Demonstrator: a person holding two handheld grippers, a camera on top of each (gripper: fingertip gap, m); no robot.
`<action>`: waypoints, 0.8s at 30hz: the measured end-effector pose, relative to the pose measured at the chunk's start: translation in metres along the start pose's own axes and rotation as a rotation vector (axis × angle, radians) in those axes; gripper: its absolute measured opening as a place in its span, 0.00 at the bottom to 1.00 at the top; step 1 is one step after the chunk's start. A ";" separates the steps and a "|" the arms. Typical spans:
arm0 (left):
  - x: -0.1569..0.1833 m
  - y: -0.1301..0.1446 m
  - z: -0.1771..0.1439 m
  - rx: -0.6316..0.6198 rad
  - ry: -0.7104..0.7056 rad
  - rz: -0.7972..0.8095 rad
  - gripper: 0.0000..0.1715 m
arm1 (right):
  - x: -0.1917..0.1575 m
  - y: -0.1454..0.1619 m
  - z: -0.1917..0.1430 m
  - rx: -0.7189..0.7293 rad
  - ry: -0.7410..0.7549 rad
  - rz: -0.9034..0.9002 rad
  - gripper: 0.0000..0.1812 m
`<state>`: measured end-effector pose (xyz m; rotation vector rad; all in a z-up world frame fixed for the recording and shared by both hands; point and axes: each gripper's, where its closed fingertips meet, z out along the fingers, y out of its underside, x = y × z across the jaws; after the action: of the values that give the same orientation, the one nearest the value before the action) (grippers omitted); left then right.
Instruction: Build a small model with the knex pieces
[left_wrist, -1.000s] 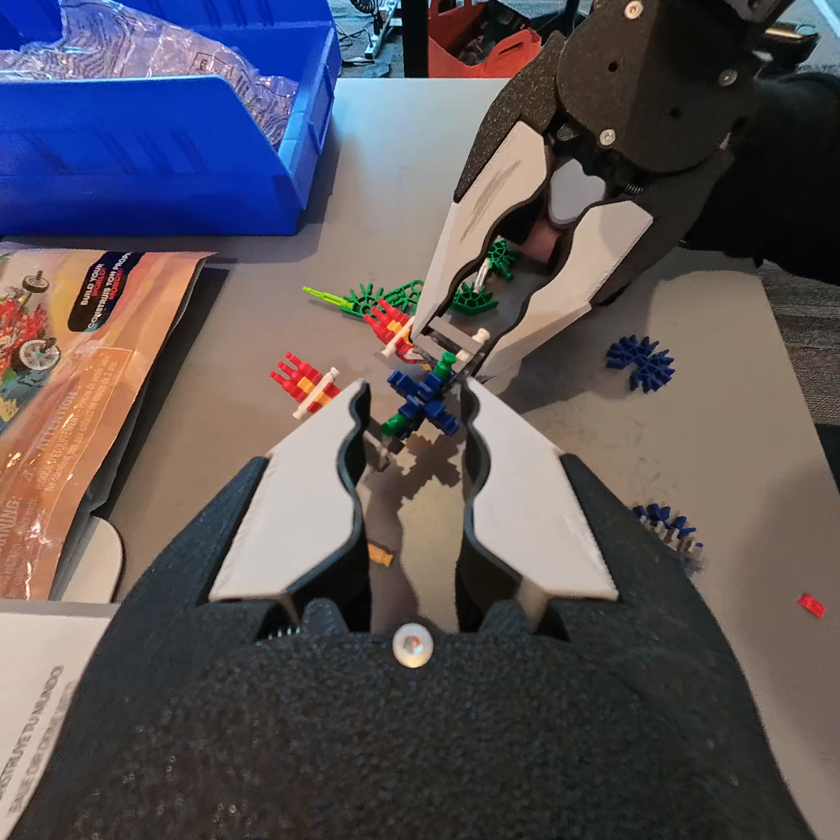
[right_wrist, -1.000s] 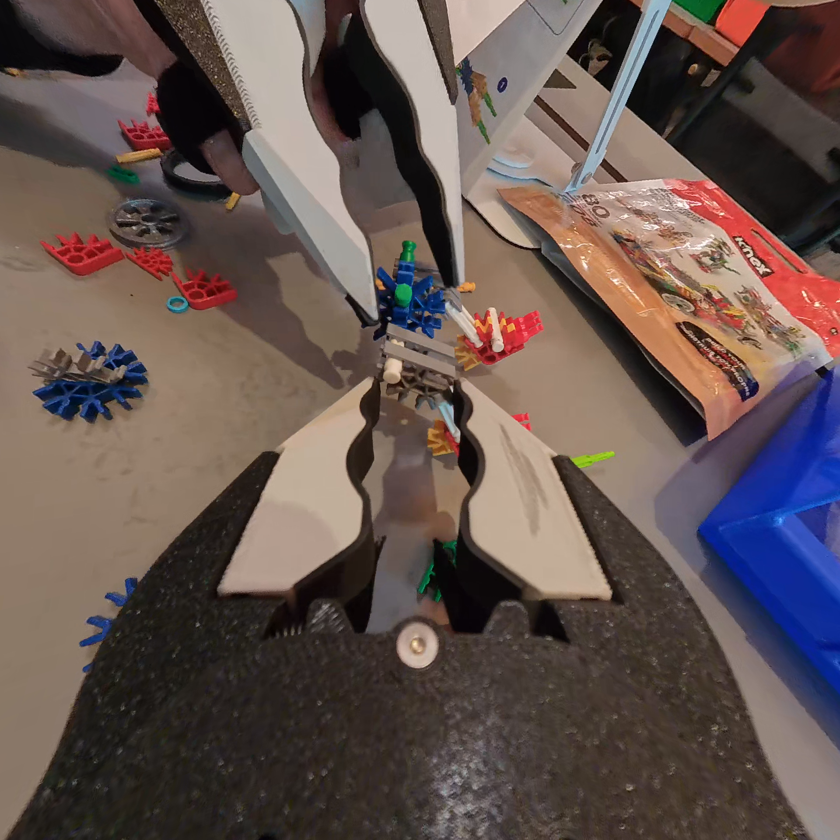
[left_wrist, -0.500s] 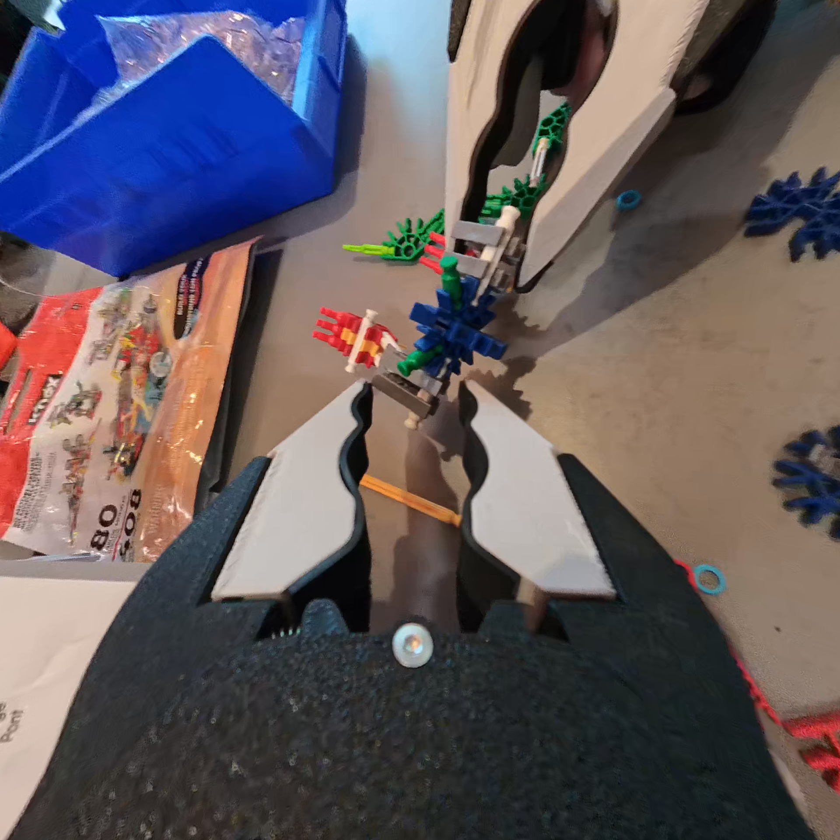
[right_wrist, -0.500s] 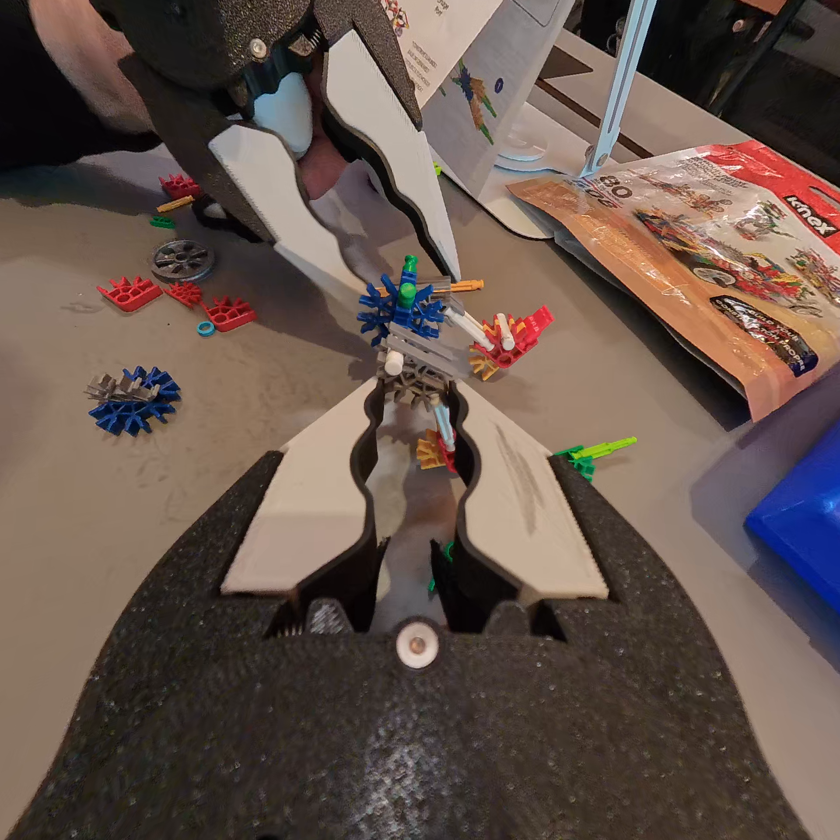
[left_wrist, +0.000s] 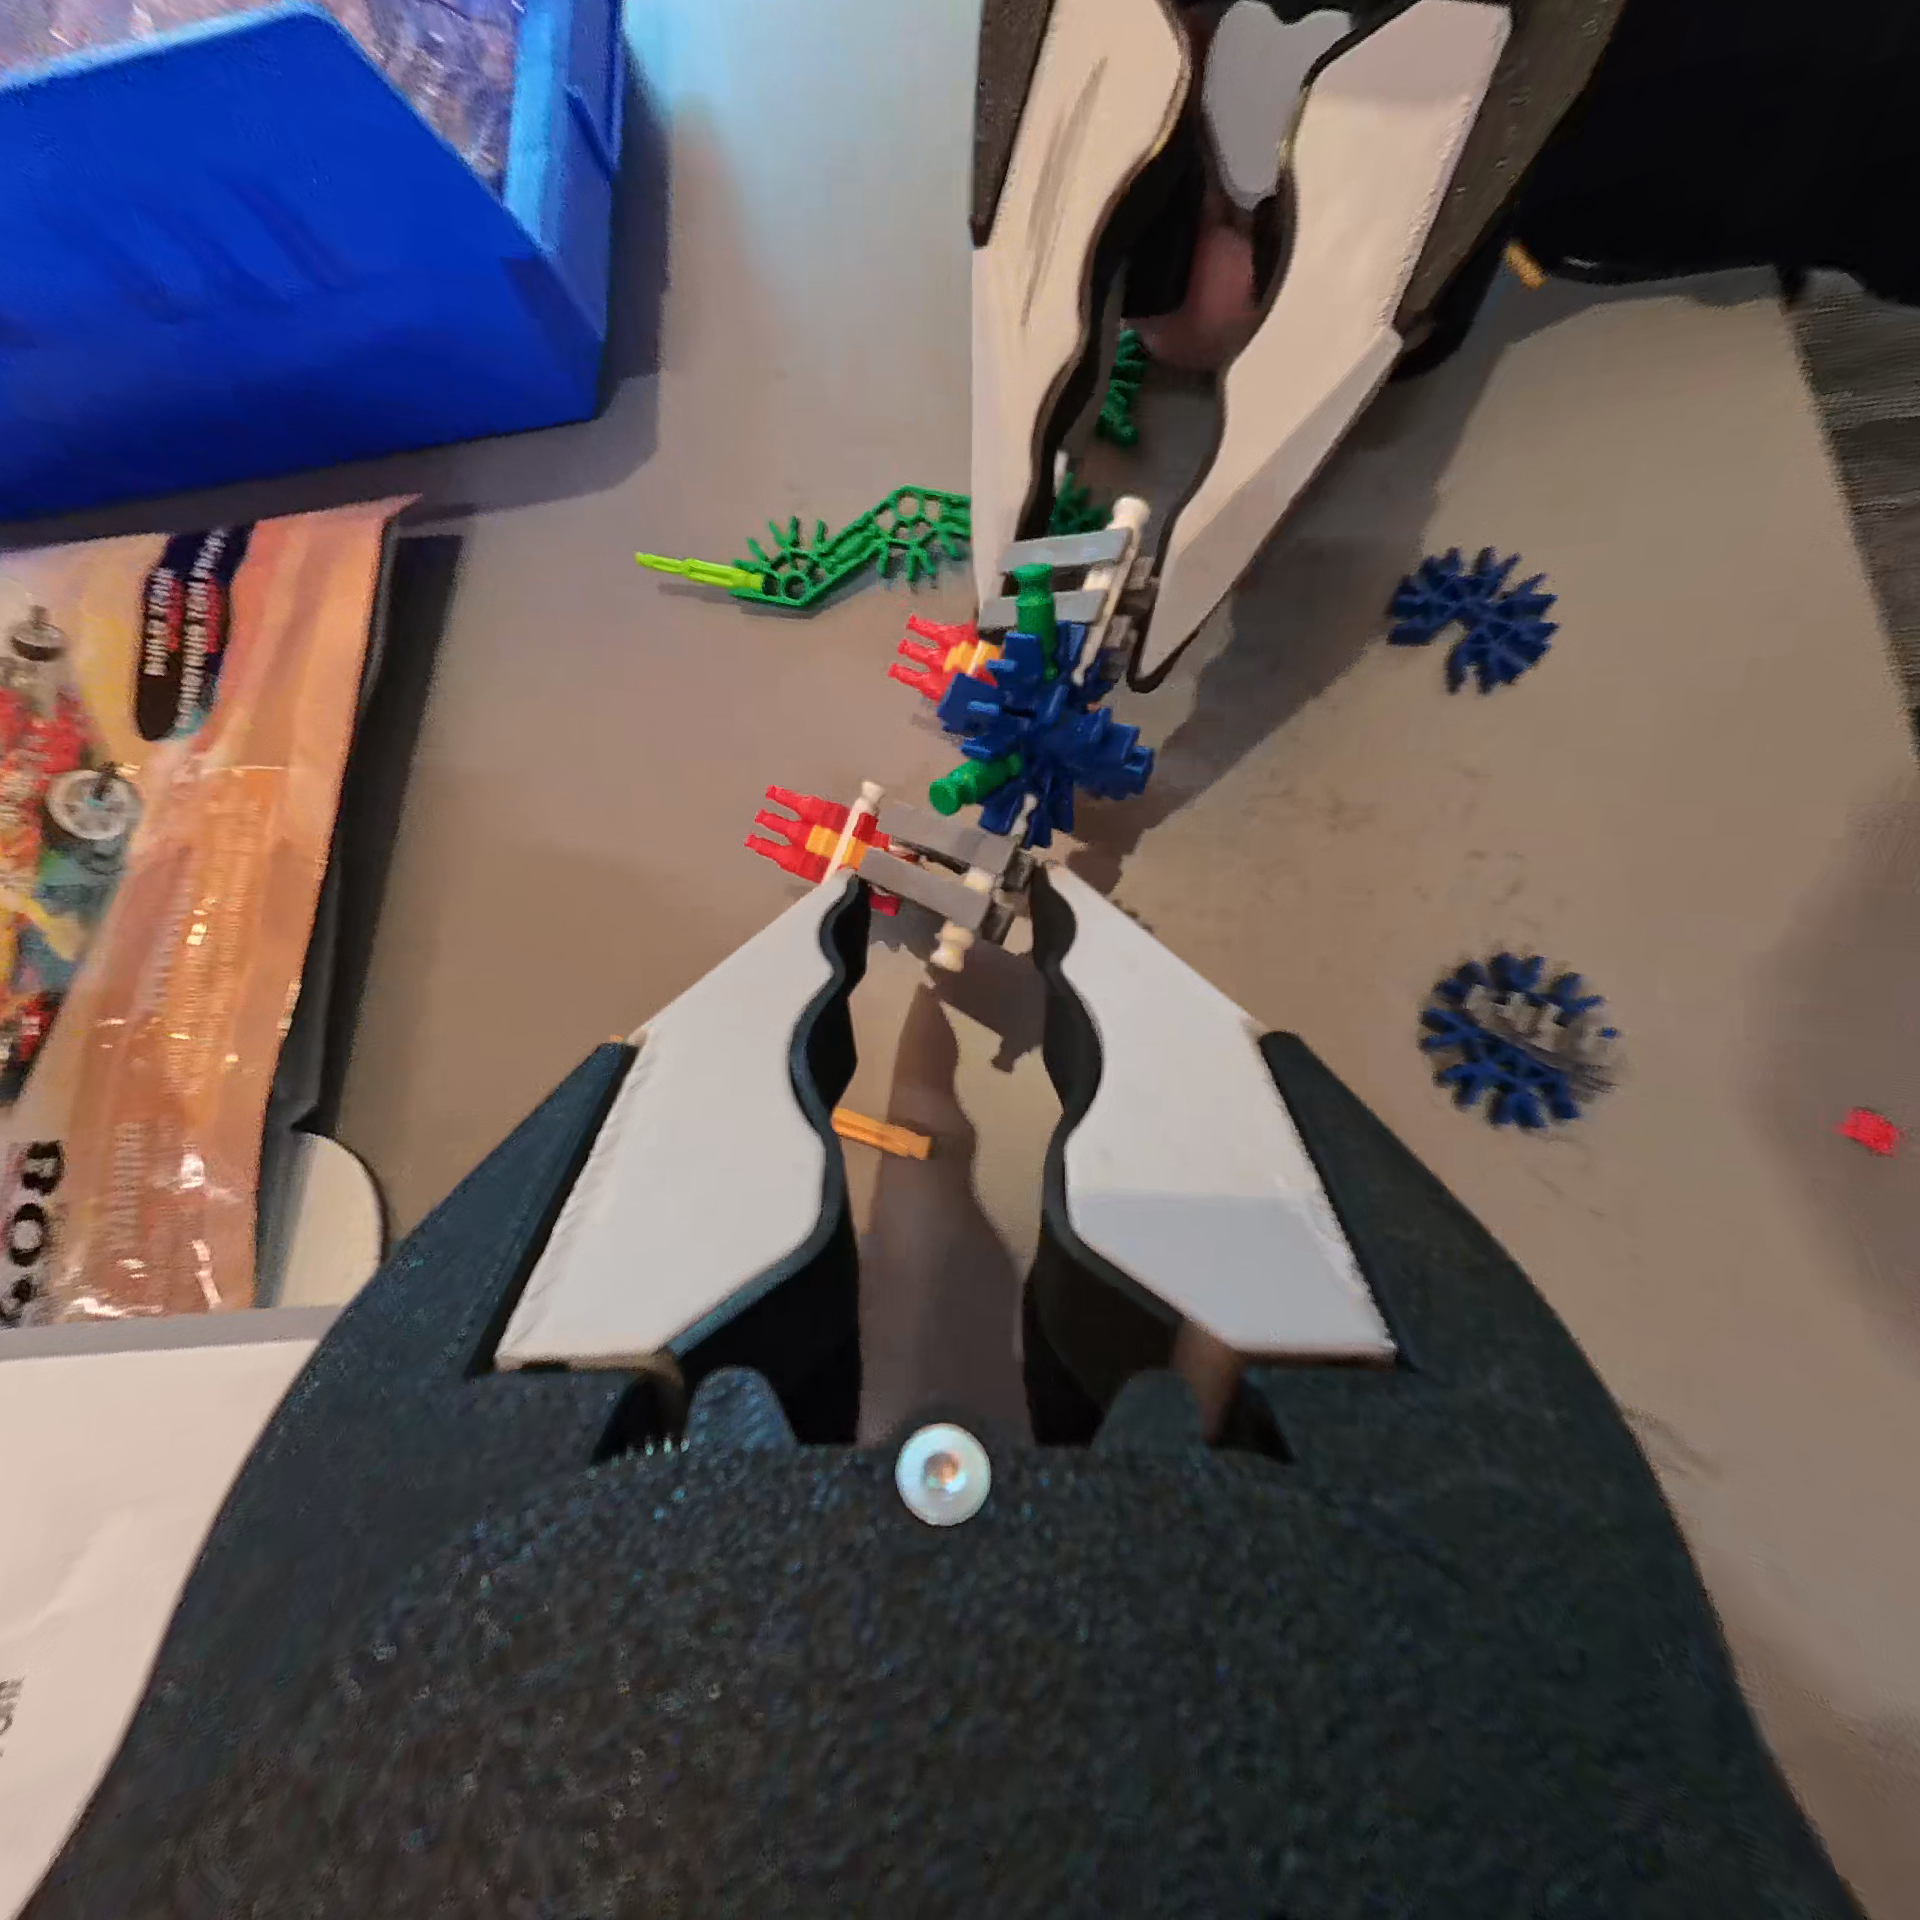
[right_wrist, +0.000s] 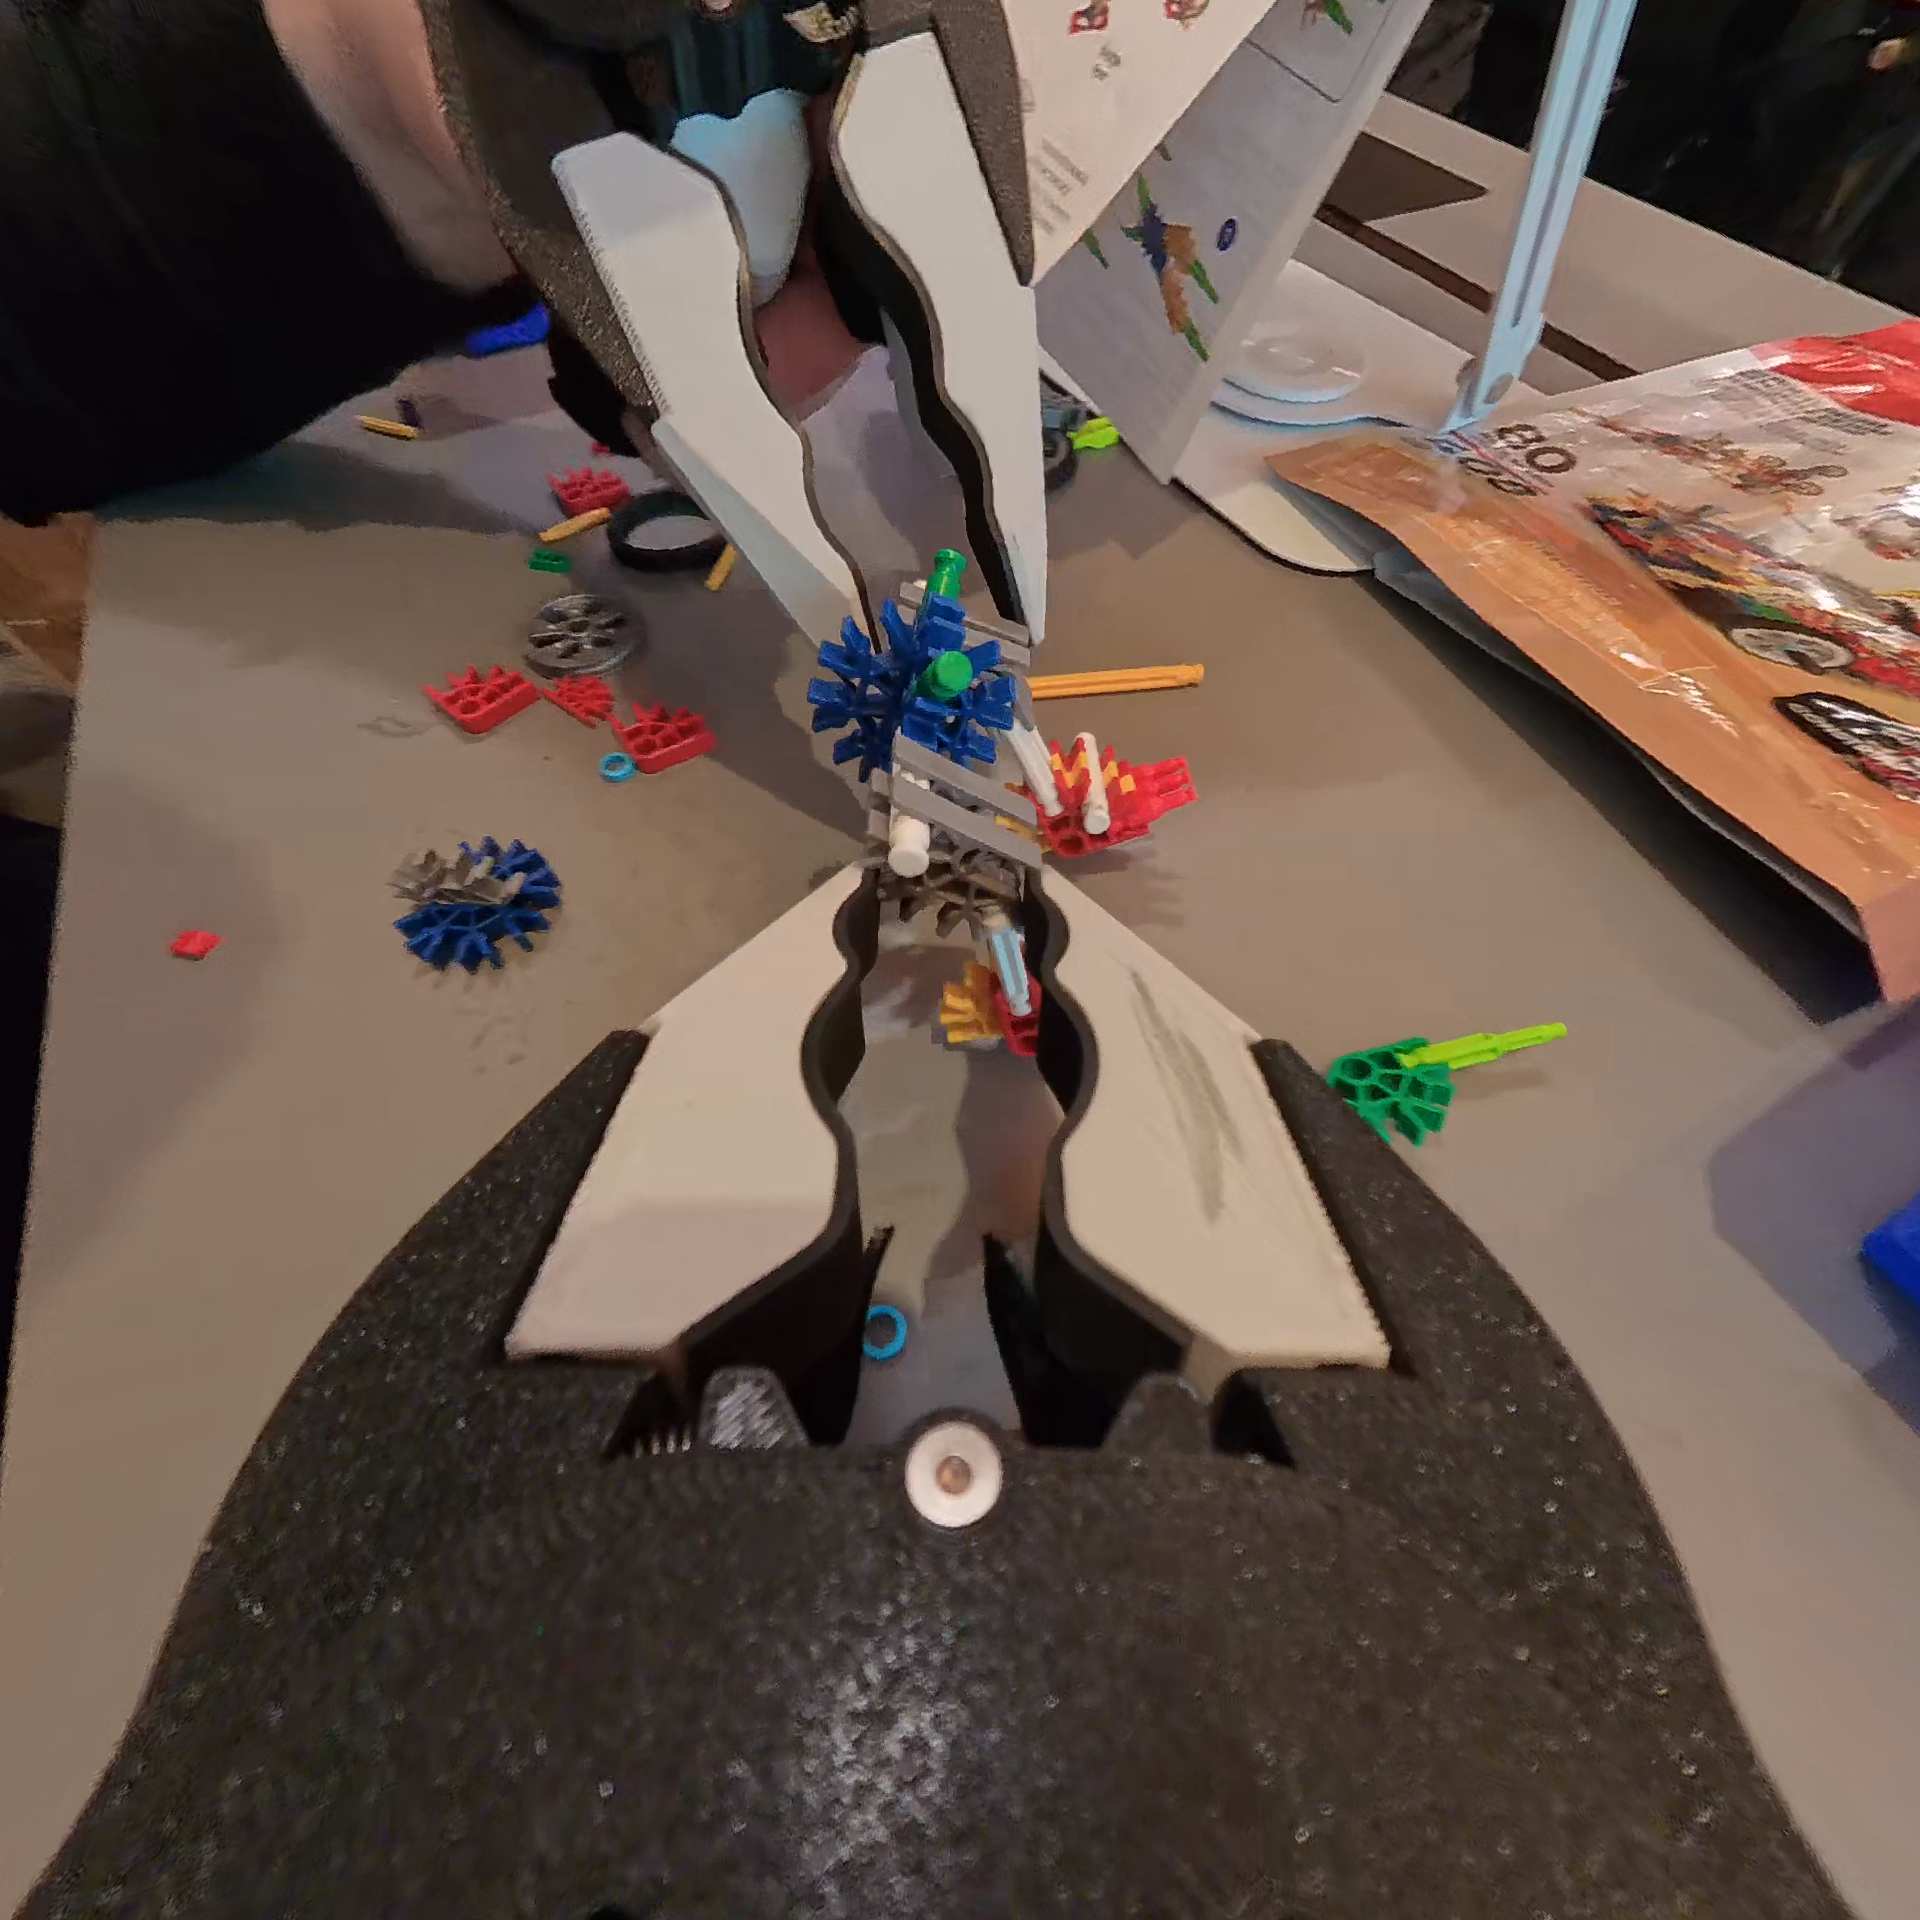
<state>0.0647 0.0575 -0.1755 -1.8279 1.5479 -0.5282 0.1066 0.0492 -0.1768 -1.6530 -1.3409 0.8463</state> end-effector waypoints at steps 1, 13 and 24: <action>0.003 0.001 -0.002 -0.006 0.029 -0.022 0.18 | -0.002 -0.001 0.000 0.005 -0.016 0.004 0.15; 0.019 0.000 -0.007 0.068 0.269 -0.279 0.22 | -0.013 0.004 -0.001 -0.029 -0.169 0.205 0.15; 0.013 -0.001 0.000 0.090 0.235 -0.268 0.19 | -0.002 0.010 -0.003 -0.051 -0.109 0.216 0.17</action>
<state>0.0682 0.0447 -0.1768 -1.9709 1.4057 -0.9518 0.1128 0.0454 -0.1844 -1.8376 -1.2814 1.0487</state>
